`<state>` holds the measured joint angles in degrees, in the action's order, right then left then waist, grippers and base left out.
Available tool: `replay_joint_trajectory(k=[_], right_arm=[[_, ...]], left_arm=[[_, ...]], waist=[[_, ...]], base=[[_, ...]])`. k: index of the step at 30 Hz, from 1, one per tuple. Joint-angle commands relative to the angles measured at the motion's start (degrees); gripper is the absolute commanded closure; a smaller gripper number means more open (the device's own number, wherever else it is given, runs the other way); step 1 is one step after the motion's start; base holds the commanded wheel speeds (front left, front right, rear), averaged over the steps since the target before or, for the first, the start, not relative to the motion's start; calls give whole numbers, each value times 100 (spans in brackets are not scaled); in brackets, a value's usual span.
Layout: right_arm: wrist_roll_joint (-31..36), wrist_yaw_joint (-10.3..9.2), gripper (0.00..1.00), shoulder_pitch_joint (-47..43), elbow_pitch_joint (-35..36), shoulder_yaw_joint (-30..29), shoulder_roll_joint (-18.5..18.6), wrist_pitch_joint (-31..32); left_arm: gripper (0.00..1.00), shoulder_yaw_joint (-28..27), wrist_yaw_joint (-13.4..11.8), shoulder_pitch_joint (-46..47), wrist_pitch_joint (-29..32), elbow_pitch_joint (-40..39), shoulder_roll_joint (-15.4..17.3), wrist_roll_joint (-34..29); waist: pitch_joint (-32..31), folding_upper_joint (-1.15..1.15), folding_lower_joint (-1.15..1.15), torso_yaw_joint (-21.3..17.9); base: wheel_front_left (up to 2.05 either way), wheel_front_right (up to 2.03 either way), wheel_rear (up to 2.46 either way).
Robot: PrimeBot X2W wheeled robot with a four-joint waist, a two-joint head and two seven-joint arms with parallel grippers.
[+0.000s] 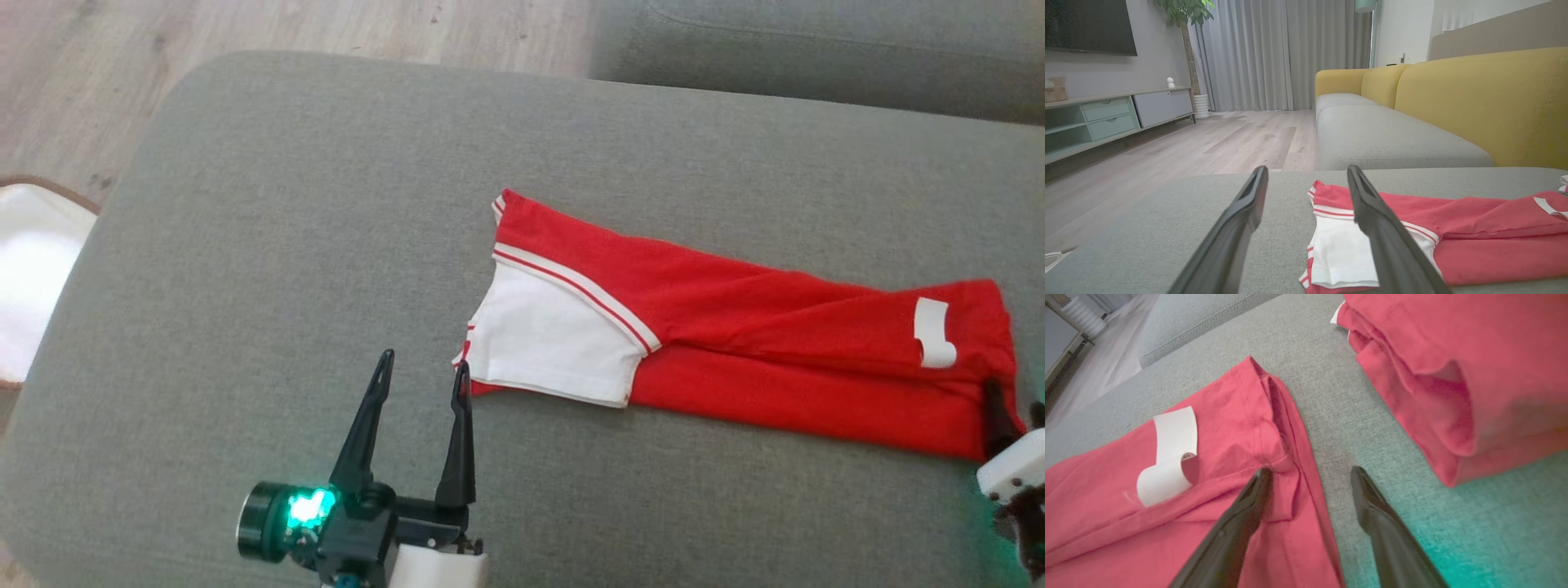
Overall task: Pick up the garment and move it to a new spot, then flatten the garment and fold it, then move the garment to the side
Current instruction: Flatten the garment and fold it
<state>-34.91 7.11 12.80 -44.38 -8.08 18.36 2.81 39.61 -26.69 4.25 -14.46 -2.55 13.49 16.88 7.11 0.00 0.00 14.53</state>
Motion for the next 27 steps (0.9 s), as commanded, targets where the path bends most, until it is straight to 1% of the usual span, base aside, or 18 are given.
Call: replay_joint_trajectory(k=[1, 2, 3, 4, 5, 6, 9, 13, 14, 18, 19, 21, 24, 27], right_arm=[[98, 37, 0, 119, -70, 17, 16, 177], [121, 37, 0, 113, -136, -20, -33, 266], [131, 37, 7, 94, -162, -44, -85, 339], [125, 37, 39, 64, -153, -69, -140, 391], [114, 37, 93, 17, -103, -72, -194, 435], [95, 37, 100, -46, -22, -58, -244, 472], [86, 37, 100, -248, 294, -107, -288, 371], [204, 37, 100, -411, 736, -164, -143, 203], [204, 37, 100, -411, 736, -164, -143, 203], [212, 37, 100, -430, 1168, -351, 213, 306], [117, 37, 100, -415, 1417, -422, 481, 436], [40, 37, 100, -425, 1771, -526, 615, 646], [-236, 37, 100, -435, 2453, -720, 608, 1020], [-520, 37, 100, -456, 3236, -807, 368, 1392]], left_arm=[[0, -301, 80, 63, -53, -177, -68, -125], [0, -349, 129, 41, -53, -170, -103, -178], [0, -402, 174, 16, -53, -161, -131, -225], [0, -466, 207, -10, -53, -155, -154, -269], [0, -528, 241, -42, -53, -151, -178, -306], [0, -590, 276, -77, -53, -145, -203, -334], [0, -775, 367, -186, -53, -138, -274, -417], [0, -956, 505, -282, -53, -123, -358, -544], [0, -956, 505, -282, -53, -123, -358, -544], [0, -1100, 654, -340, -53, -94, -420, -643], [0, -1174, 710, -363, -53, -86, -444, -687], [0, -1240, 762, -389, -53, -72, -474, -727], [0, -1308, 845, -437, -53, -40, -535, -770], [0, -1357, 922, -481, -53, 0, -606, -804]], waist=[[-10, 0, 0, 73], [-12, 0, 0, 89], [-14, 0, 0, 98], [-18, 0, 0, 101], [-23, 0, 0, 99], [-31, 0, 0, 92], [-58, 0, 0, 25], [-104, 0, 0, -145], [-104, 0, 0, -145], [-158, 0, 0, -328], [-166, 0, 0, -415], [-193, 0, 0, -491], [-226, 0, 0, -562], [-268, 0, 0, -581]], base=[[0, 0, 0], [0, 0, 0], [0, 0, 0], [0, 0, 0], [0, 0, 0], [0, 0, 0], [0, 0, 0], [0, 0, 0], [0, 0, 0], [0, 0, 0], [0, 0, 0], [0, 0, 0], [0, 0, 0], [0, 0, 0]])
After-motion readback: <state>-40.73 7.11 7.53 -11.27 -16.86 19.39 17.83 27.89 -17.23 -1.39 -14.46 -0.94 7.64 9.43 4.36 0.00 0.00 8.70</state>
